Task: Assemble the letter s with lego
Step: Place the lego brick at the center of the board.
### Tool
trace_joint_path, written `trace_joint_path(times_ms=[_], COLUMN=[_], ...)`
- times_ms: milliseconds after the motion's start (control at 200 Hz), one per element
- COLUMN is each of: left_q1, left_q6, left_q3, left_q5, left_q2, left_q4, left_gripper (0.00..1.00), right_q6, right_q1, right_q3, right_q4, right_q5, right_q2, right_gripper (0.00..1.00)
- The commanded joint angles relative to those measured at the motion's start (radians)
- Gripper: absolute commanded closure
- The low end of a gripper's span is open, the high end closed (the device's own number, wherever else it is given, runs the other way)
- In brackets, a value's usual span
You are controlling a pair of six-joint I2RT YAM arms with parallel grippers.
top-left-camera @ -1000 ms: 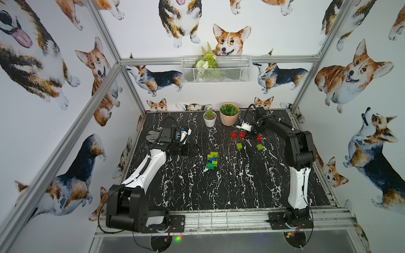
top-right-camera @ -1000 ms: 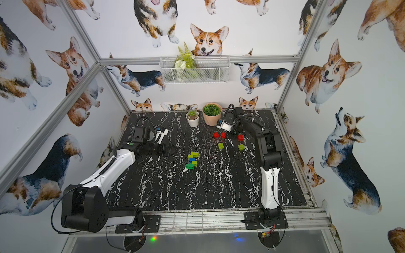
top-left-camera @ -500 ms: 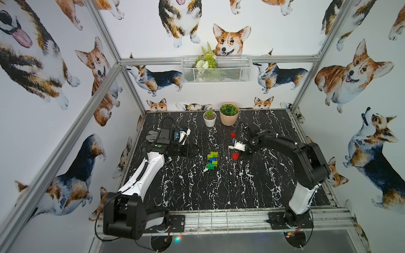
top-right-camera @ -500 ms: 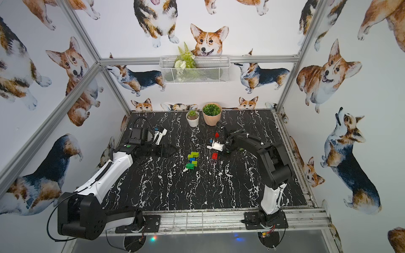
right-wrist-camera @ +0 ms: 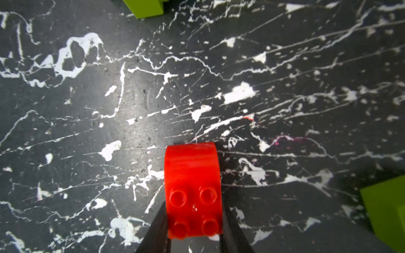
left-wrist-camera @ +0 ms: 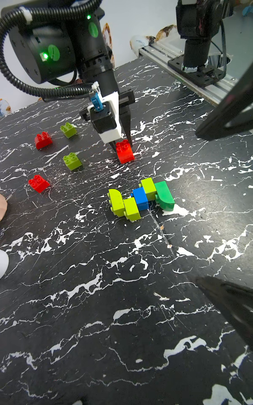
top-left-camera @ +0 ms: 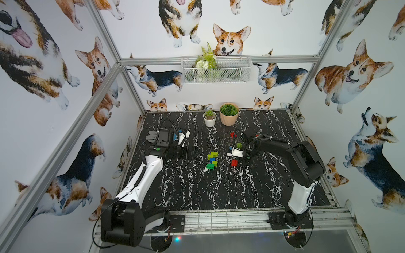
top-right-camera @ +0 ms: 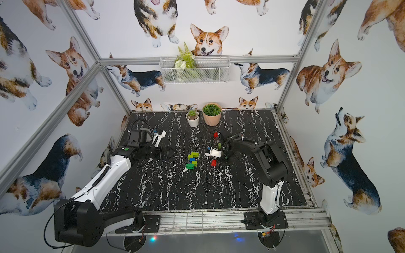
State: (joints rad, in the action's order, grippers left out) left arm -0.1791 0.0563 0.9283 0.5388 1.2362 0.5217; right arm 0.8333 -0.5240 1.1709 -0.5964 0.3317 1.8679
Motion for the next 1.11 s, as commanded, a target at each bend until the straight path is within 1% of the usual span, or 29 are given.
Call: trace_joint_path(times_ms=[0, 30, 110, 175, 260, 325, 370, 526, 646, 701, 736, 826, 911, 926, 946, 1101], left_q1=[0.001, 0.001, 0.001, 0.001, 0.001, 0.001, 0.001, 0.001, 0.001, 0.001, 0.001, 0.001, 0.001, 0.001, 0.001, 0.001], left_q6=[-0.024, -0.025, -0.022, -0.018, -0.016, -0.016, -0.018, -0.020, -0.024, -0.024, -0.025, -0.029, -0.036, -0.038, -0.037, -0.039], left_q3=[0.002, 0.002, 0.003, 0.005, 0.004, 0.004, 0.008, 0.008, 0.003, 0.003, 0.005, 0.009, 0.016, 0.019, 0.019, 0.021], left_q5=[-0.005, -0.006, -0.001, 0.002, 0.007, 0.009, 0.010, 0.010, 0.003, 0.002, 0.001, 0.001, -0.001, 0.000, 0.000, -0.003], left_q2=[0.000, 0.002, 0.010, 0.019, 0.024, 0.026, 0.026, 0.026, 0.022, 0.022, 0.023, 0.023, 0.022, 0.022, 0.022, 0.017], left_q4=[0.008, 0.006, -0.002, -0.005, -0.007, -0.006, -0.005, 0.003, 0.007, 0.006, 0.007, 0.008, 0.018, 0.020, 0.021, 0.022], left_gripper=[0.00, 0.00, 0.00, 0.00, 0.00, 0.00, 0.00, 0.00, 0.00, 0.00, 0.00, 0.00, 0.00, 0.00, 0.00, 0.00], right_q6=[0.047, 0.051, 0.054, 0.065, 0.073, 0.084, 0.084, 0.053, -0.072, -0.152, -0.170, -0.155, -0.113, -0.107, -0.100, -0.015], right_q1=[-0.003, -0.002, -0.003, 0.000, 0.008, 0.010, 0.010, 0.040, 0.079, 0.082, 0.082, 0.082, 0.089, 0.093, 0.099, 0.124], right_q3=[-0.001, -0.005, -0.008, -0.008, -0.003, -0.014, -0.022, -0.001, 0.025, 0.016, 0.002, -0.043, -0.071, -0.070, -0.067, 0.005], right_q4=[0.030, 0.038, 0.048, 0.045, 0.025, 0.023, 0.031, 0.006, 0.022, 0.071, 0.096, 0.159, 0.222, 0.229, 0.236, 0.178], right_q5=[-0.013, -0.018, -0.028, -0.057, -0.059, -0.069, -0.085, -0.095, -0.094, -0.115, -0.121, -0.109, -0.144, -0.147, -0.147, -0.136], right_q2=[0.014, 0.013, 0.005, -0.002, -0.017, -0.033, -0.044, -0.082, -0.128, -0.151, -0.165, -0.196, -0.201, -0.197, -0.191, -0.111], right_gripper=[0.72, 0.68, 0.63, 0.53, 0.49, 0.40, 0.38, 0.38, 0.38, 0.38, 0.38, 0.38, 0.38, 0.35, 0.34, 0.34])
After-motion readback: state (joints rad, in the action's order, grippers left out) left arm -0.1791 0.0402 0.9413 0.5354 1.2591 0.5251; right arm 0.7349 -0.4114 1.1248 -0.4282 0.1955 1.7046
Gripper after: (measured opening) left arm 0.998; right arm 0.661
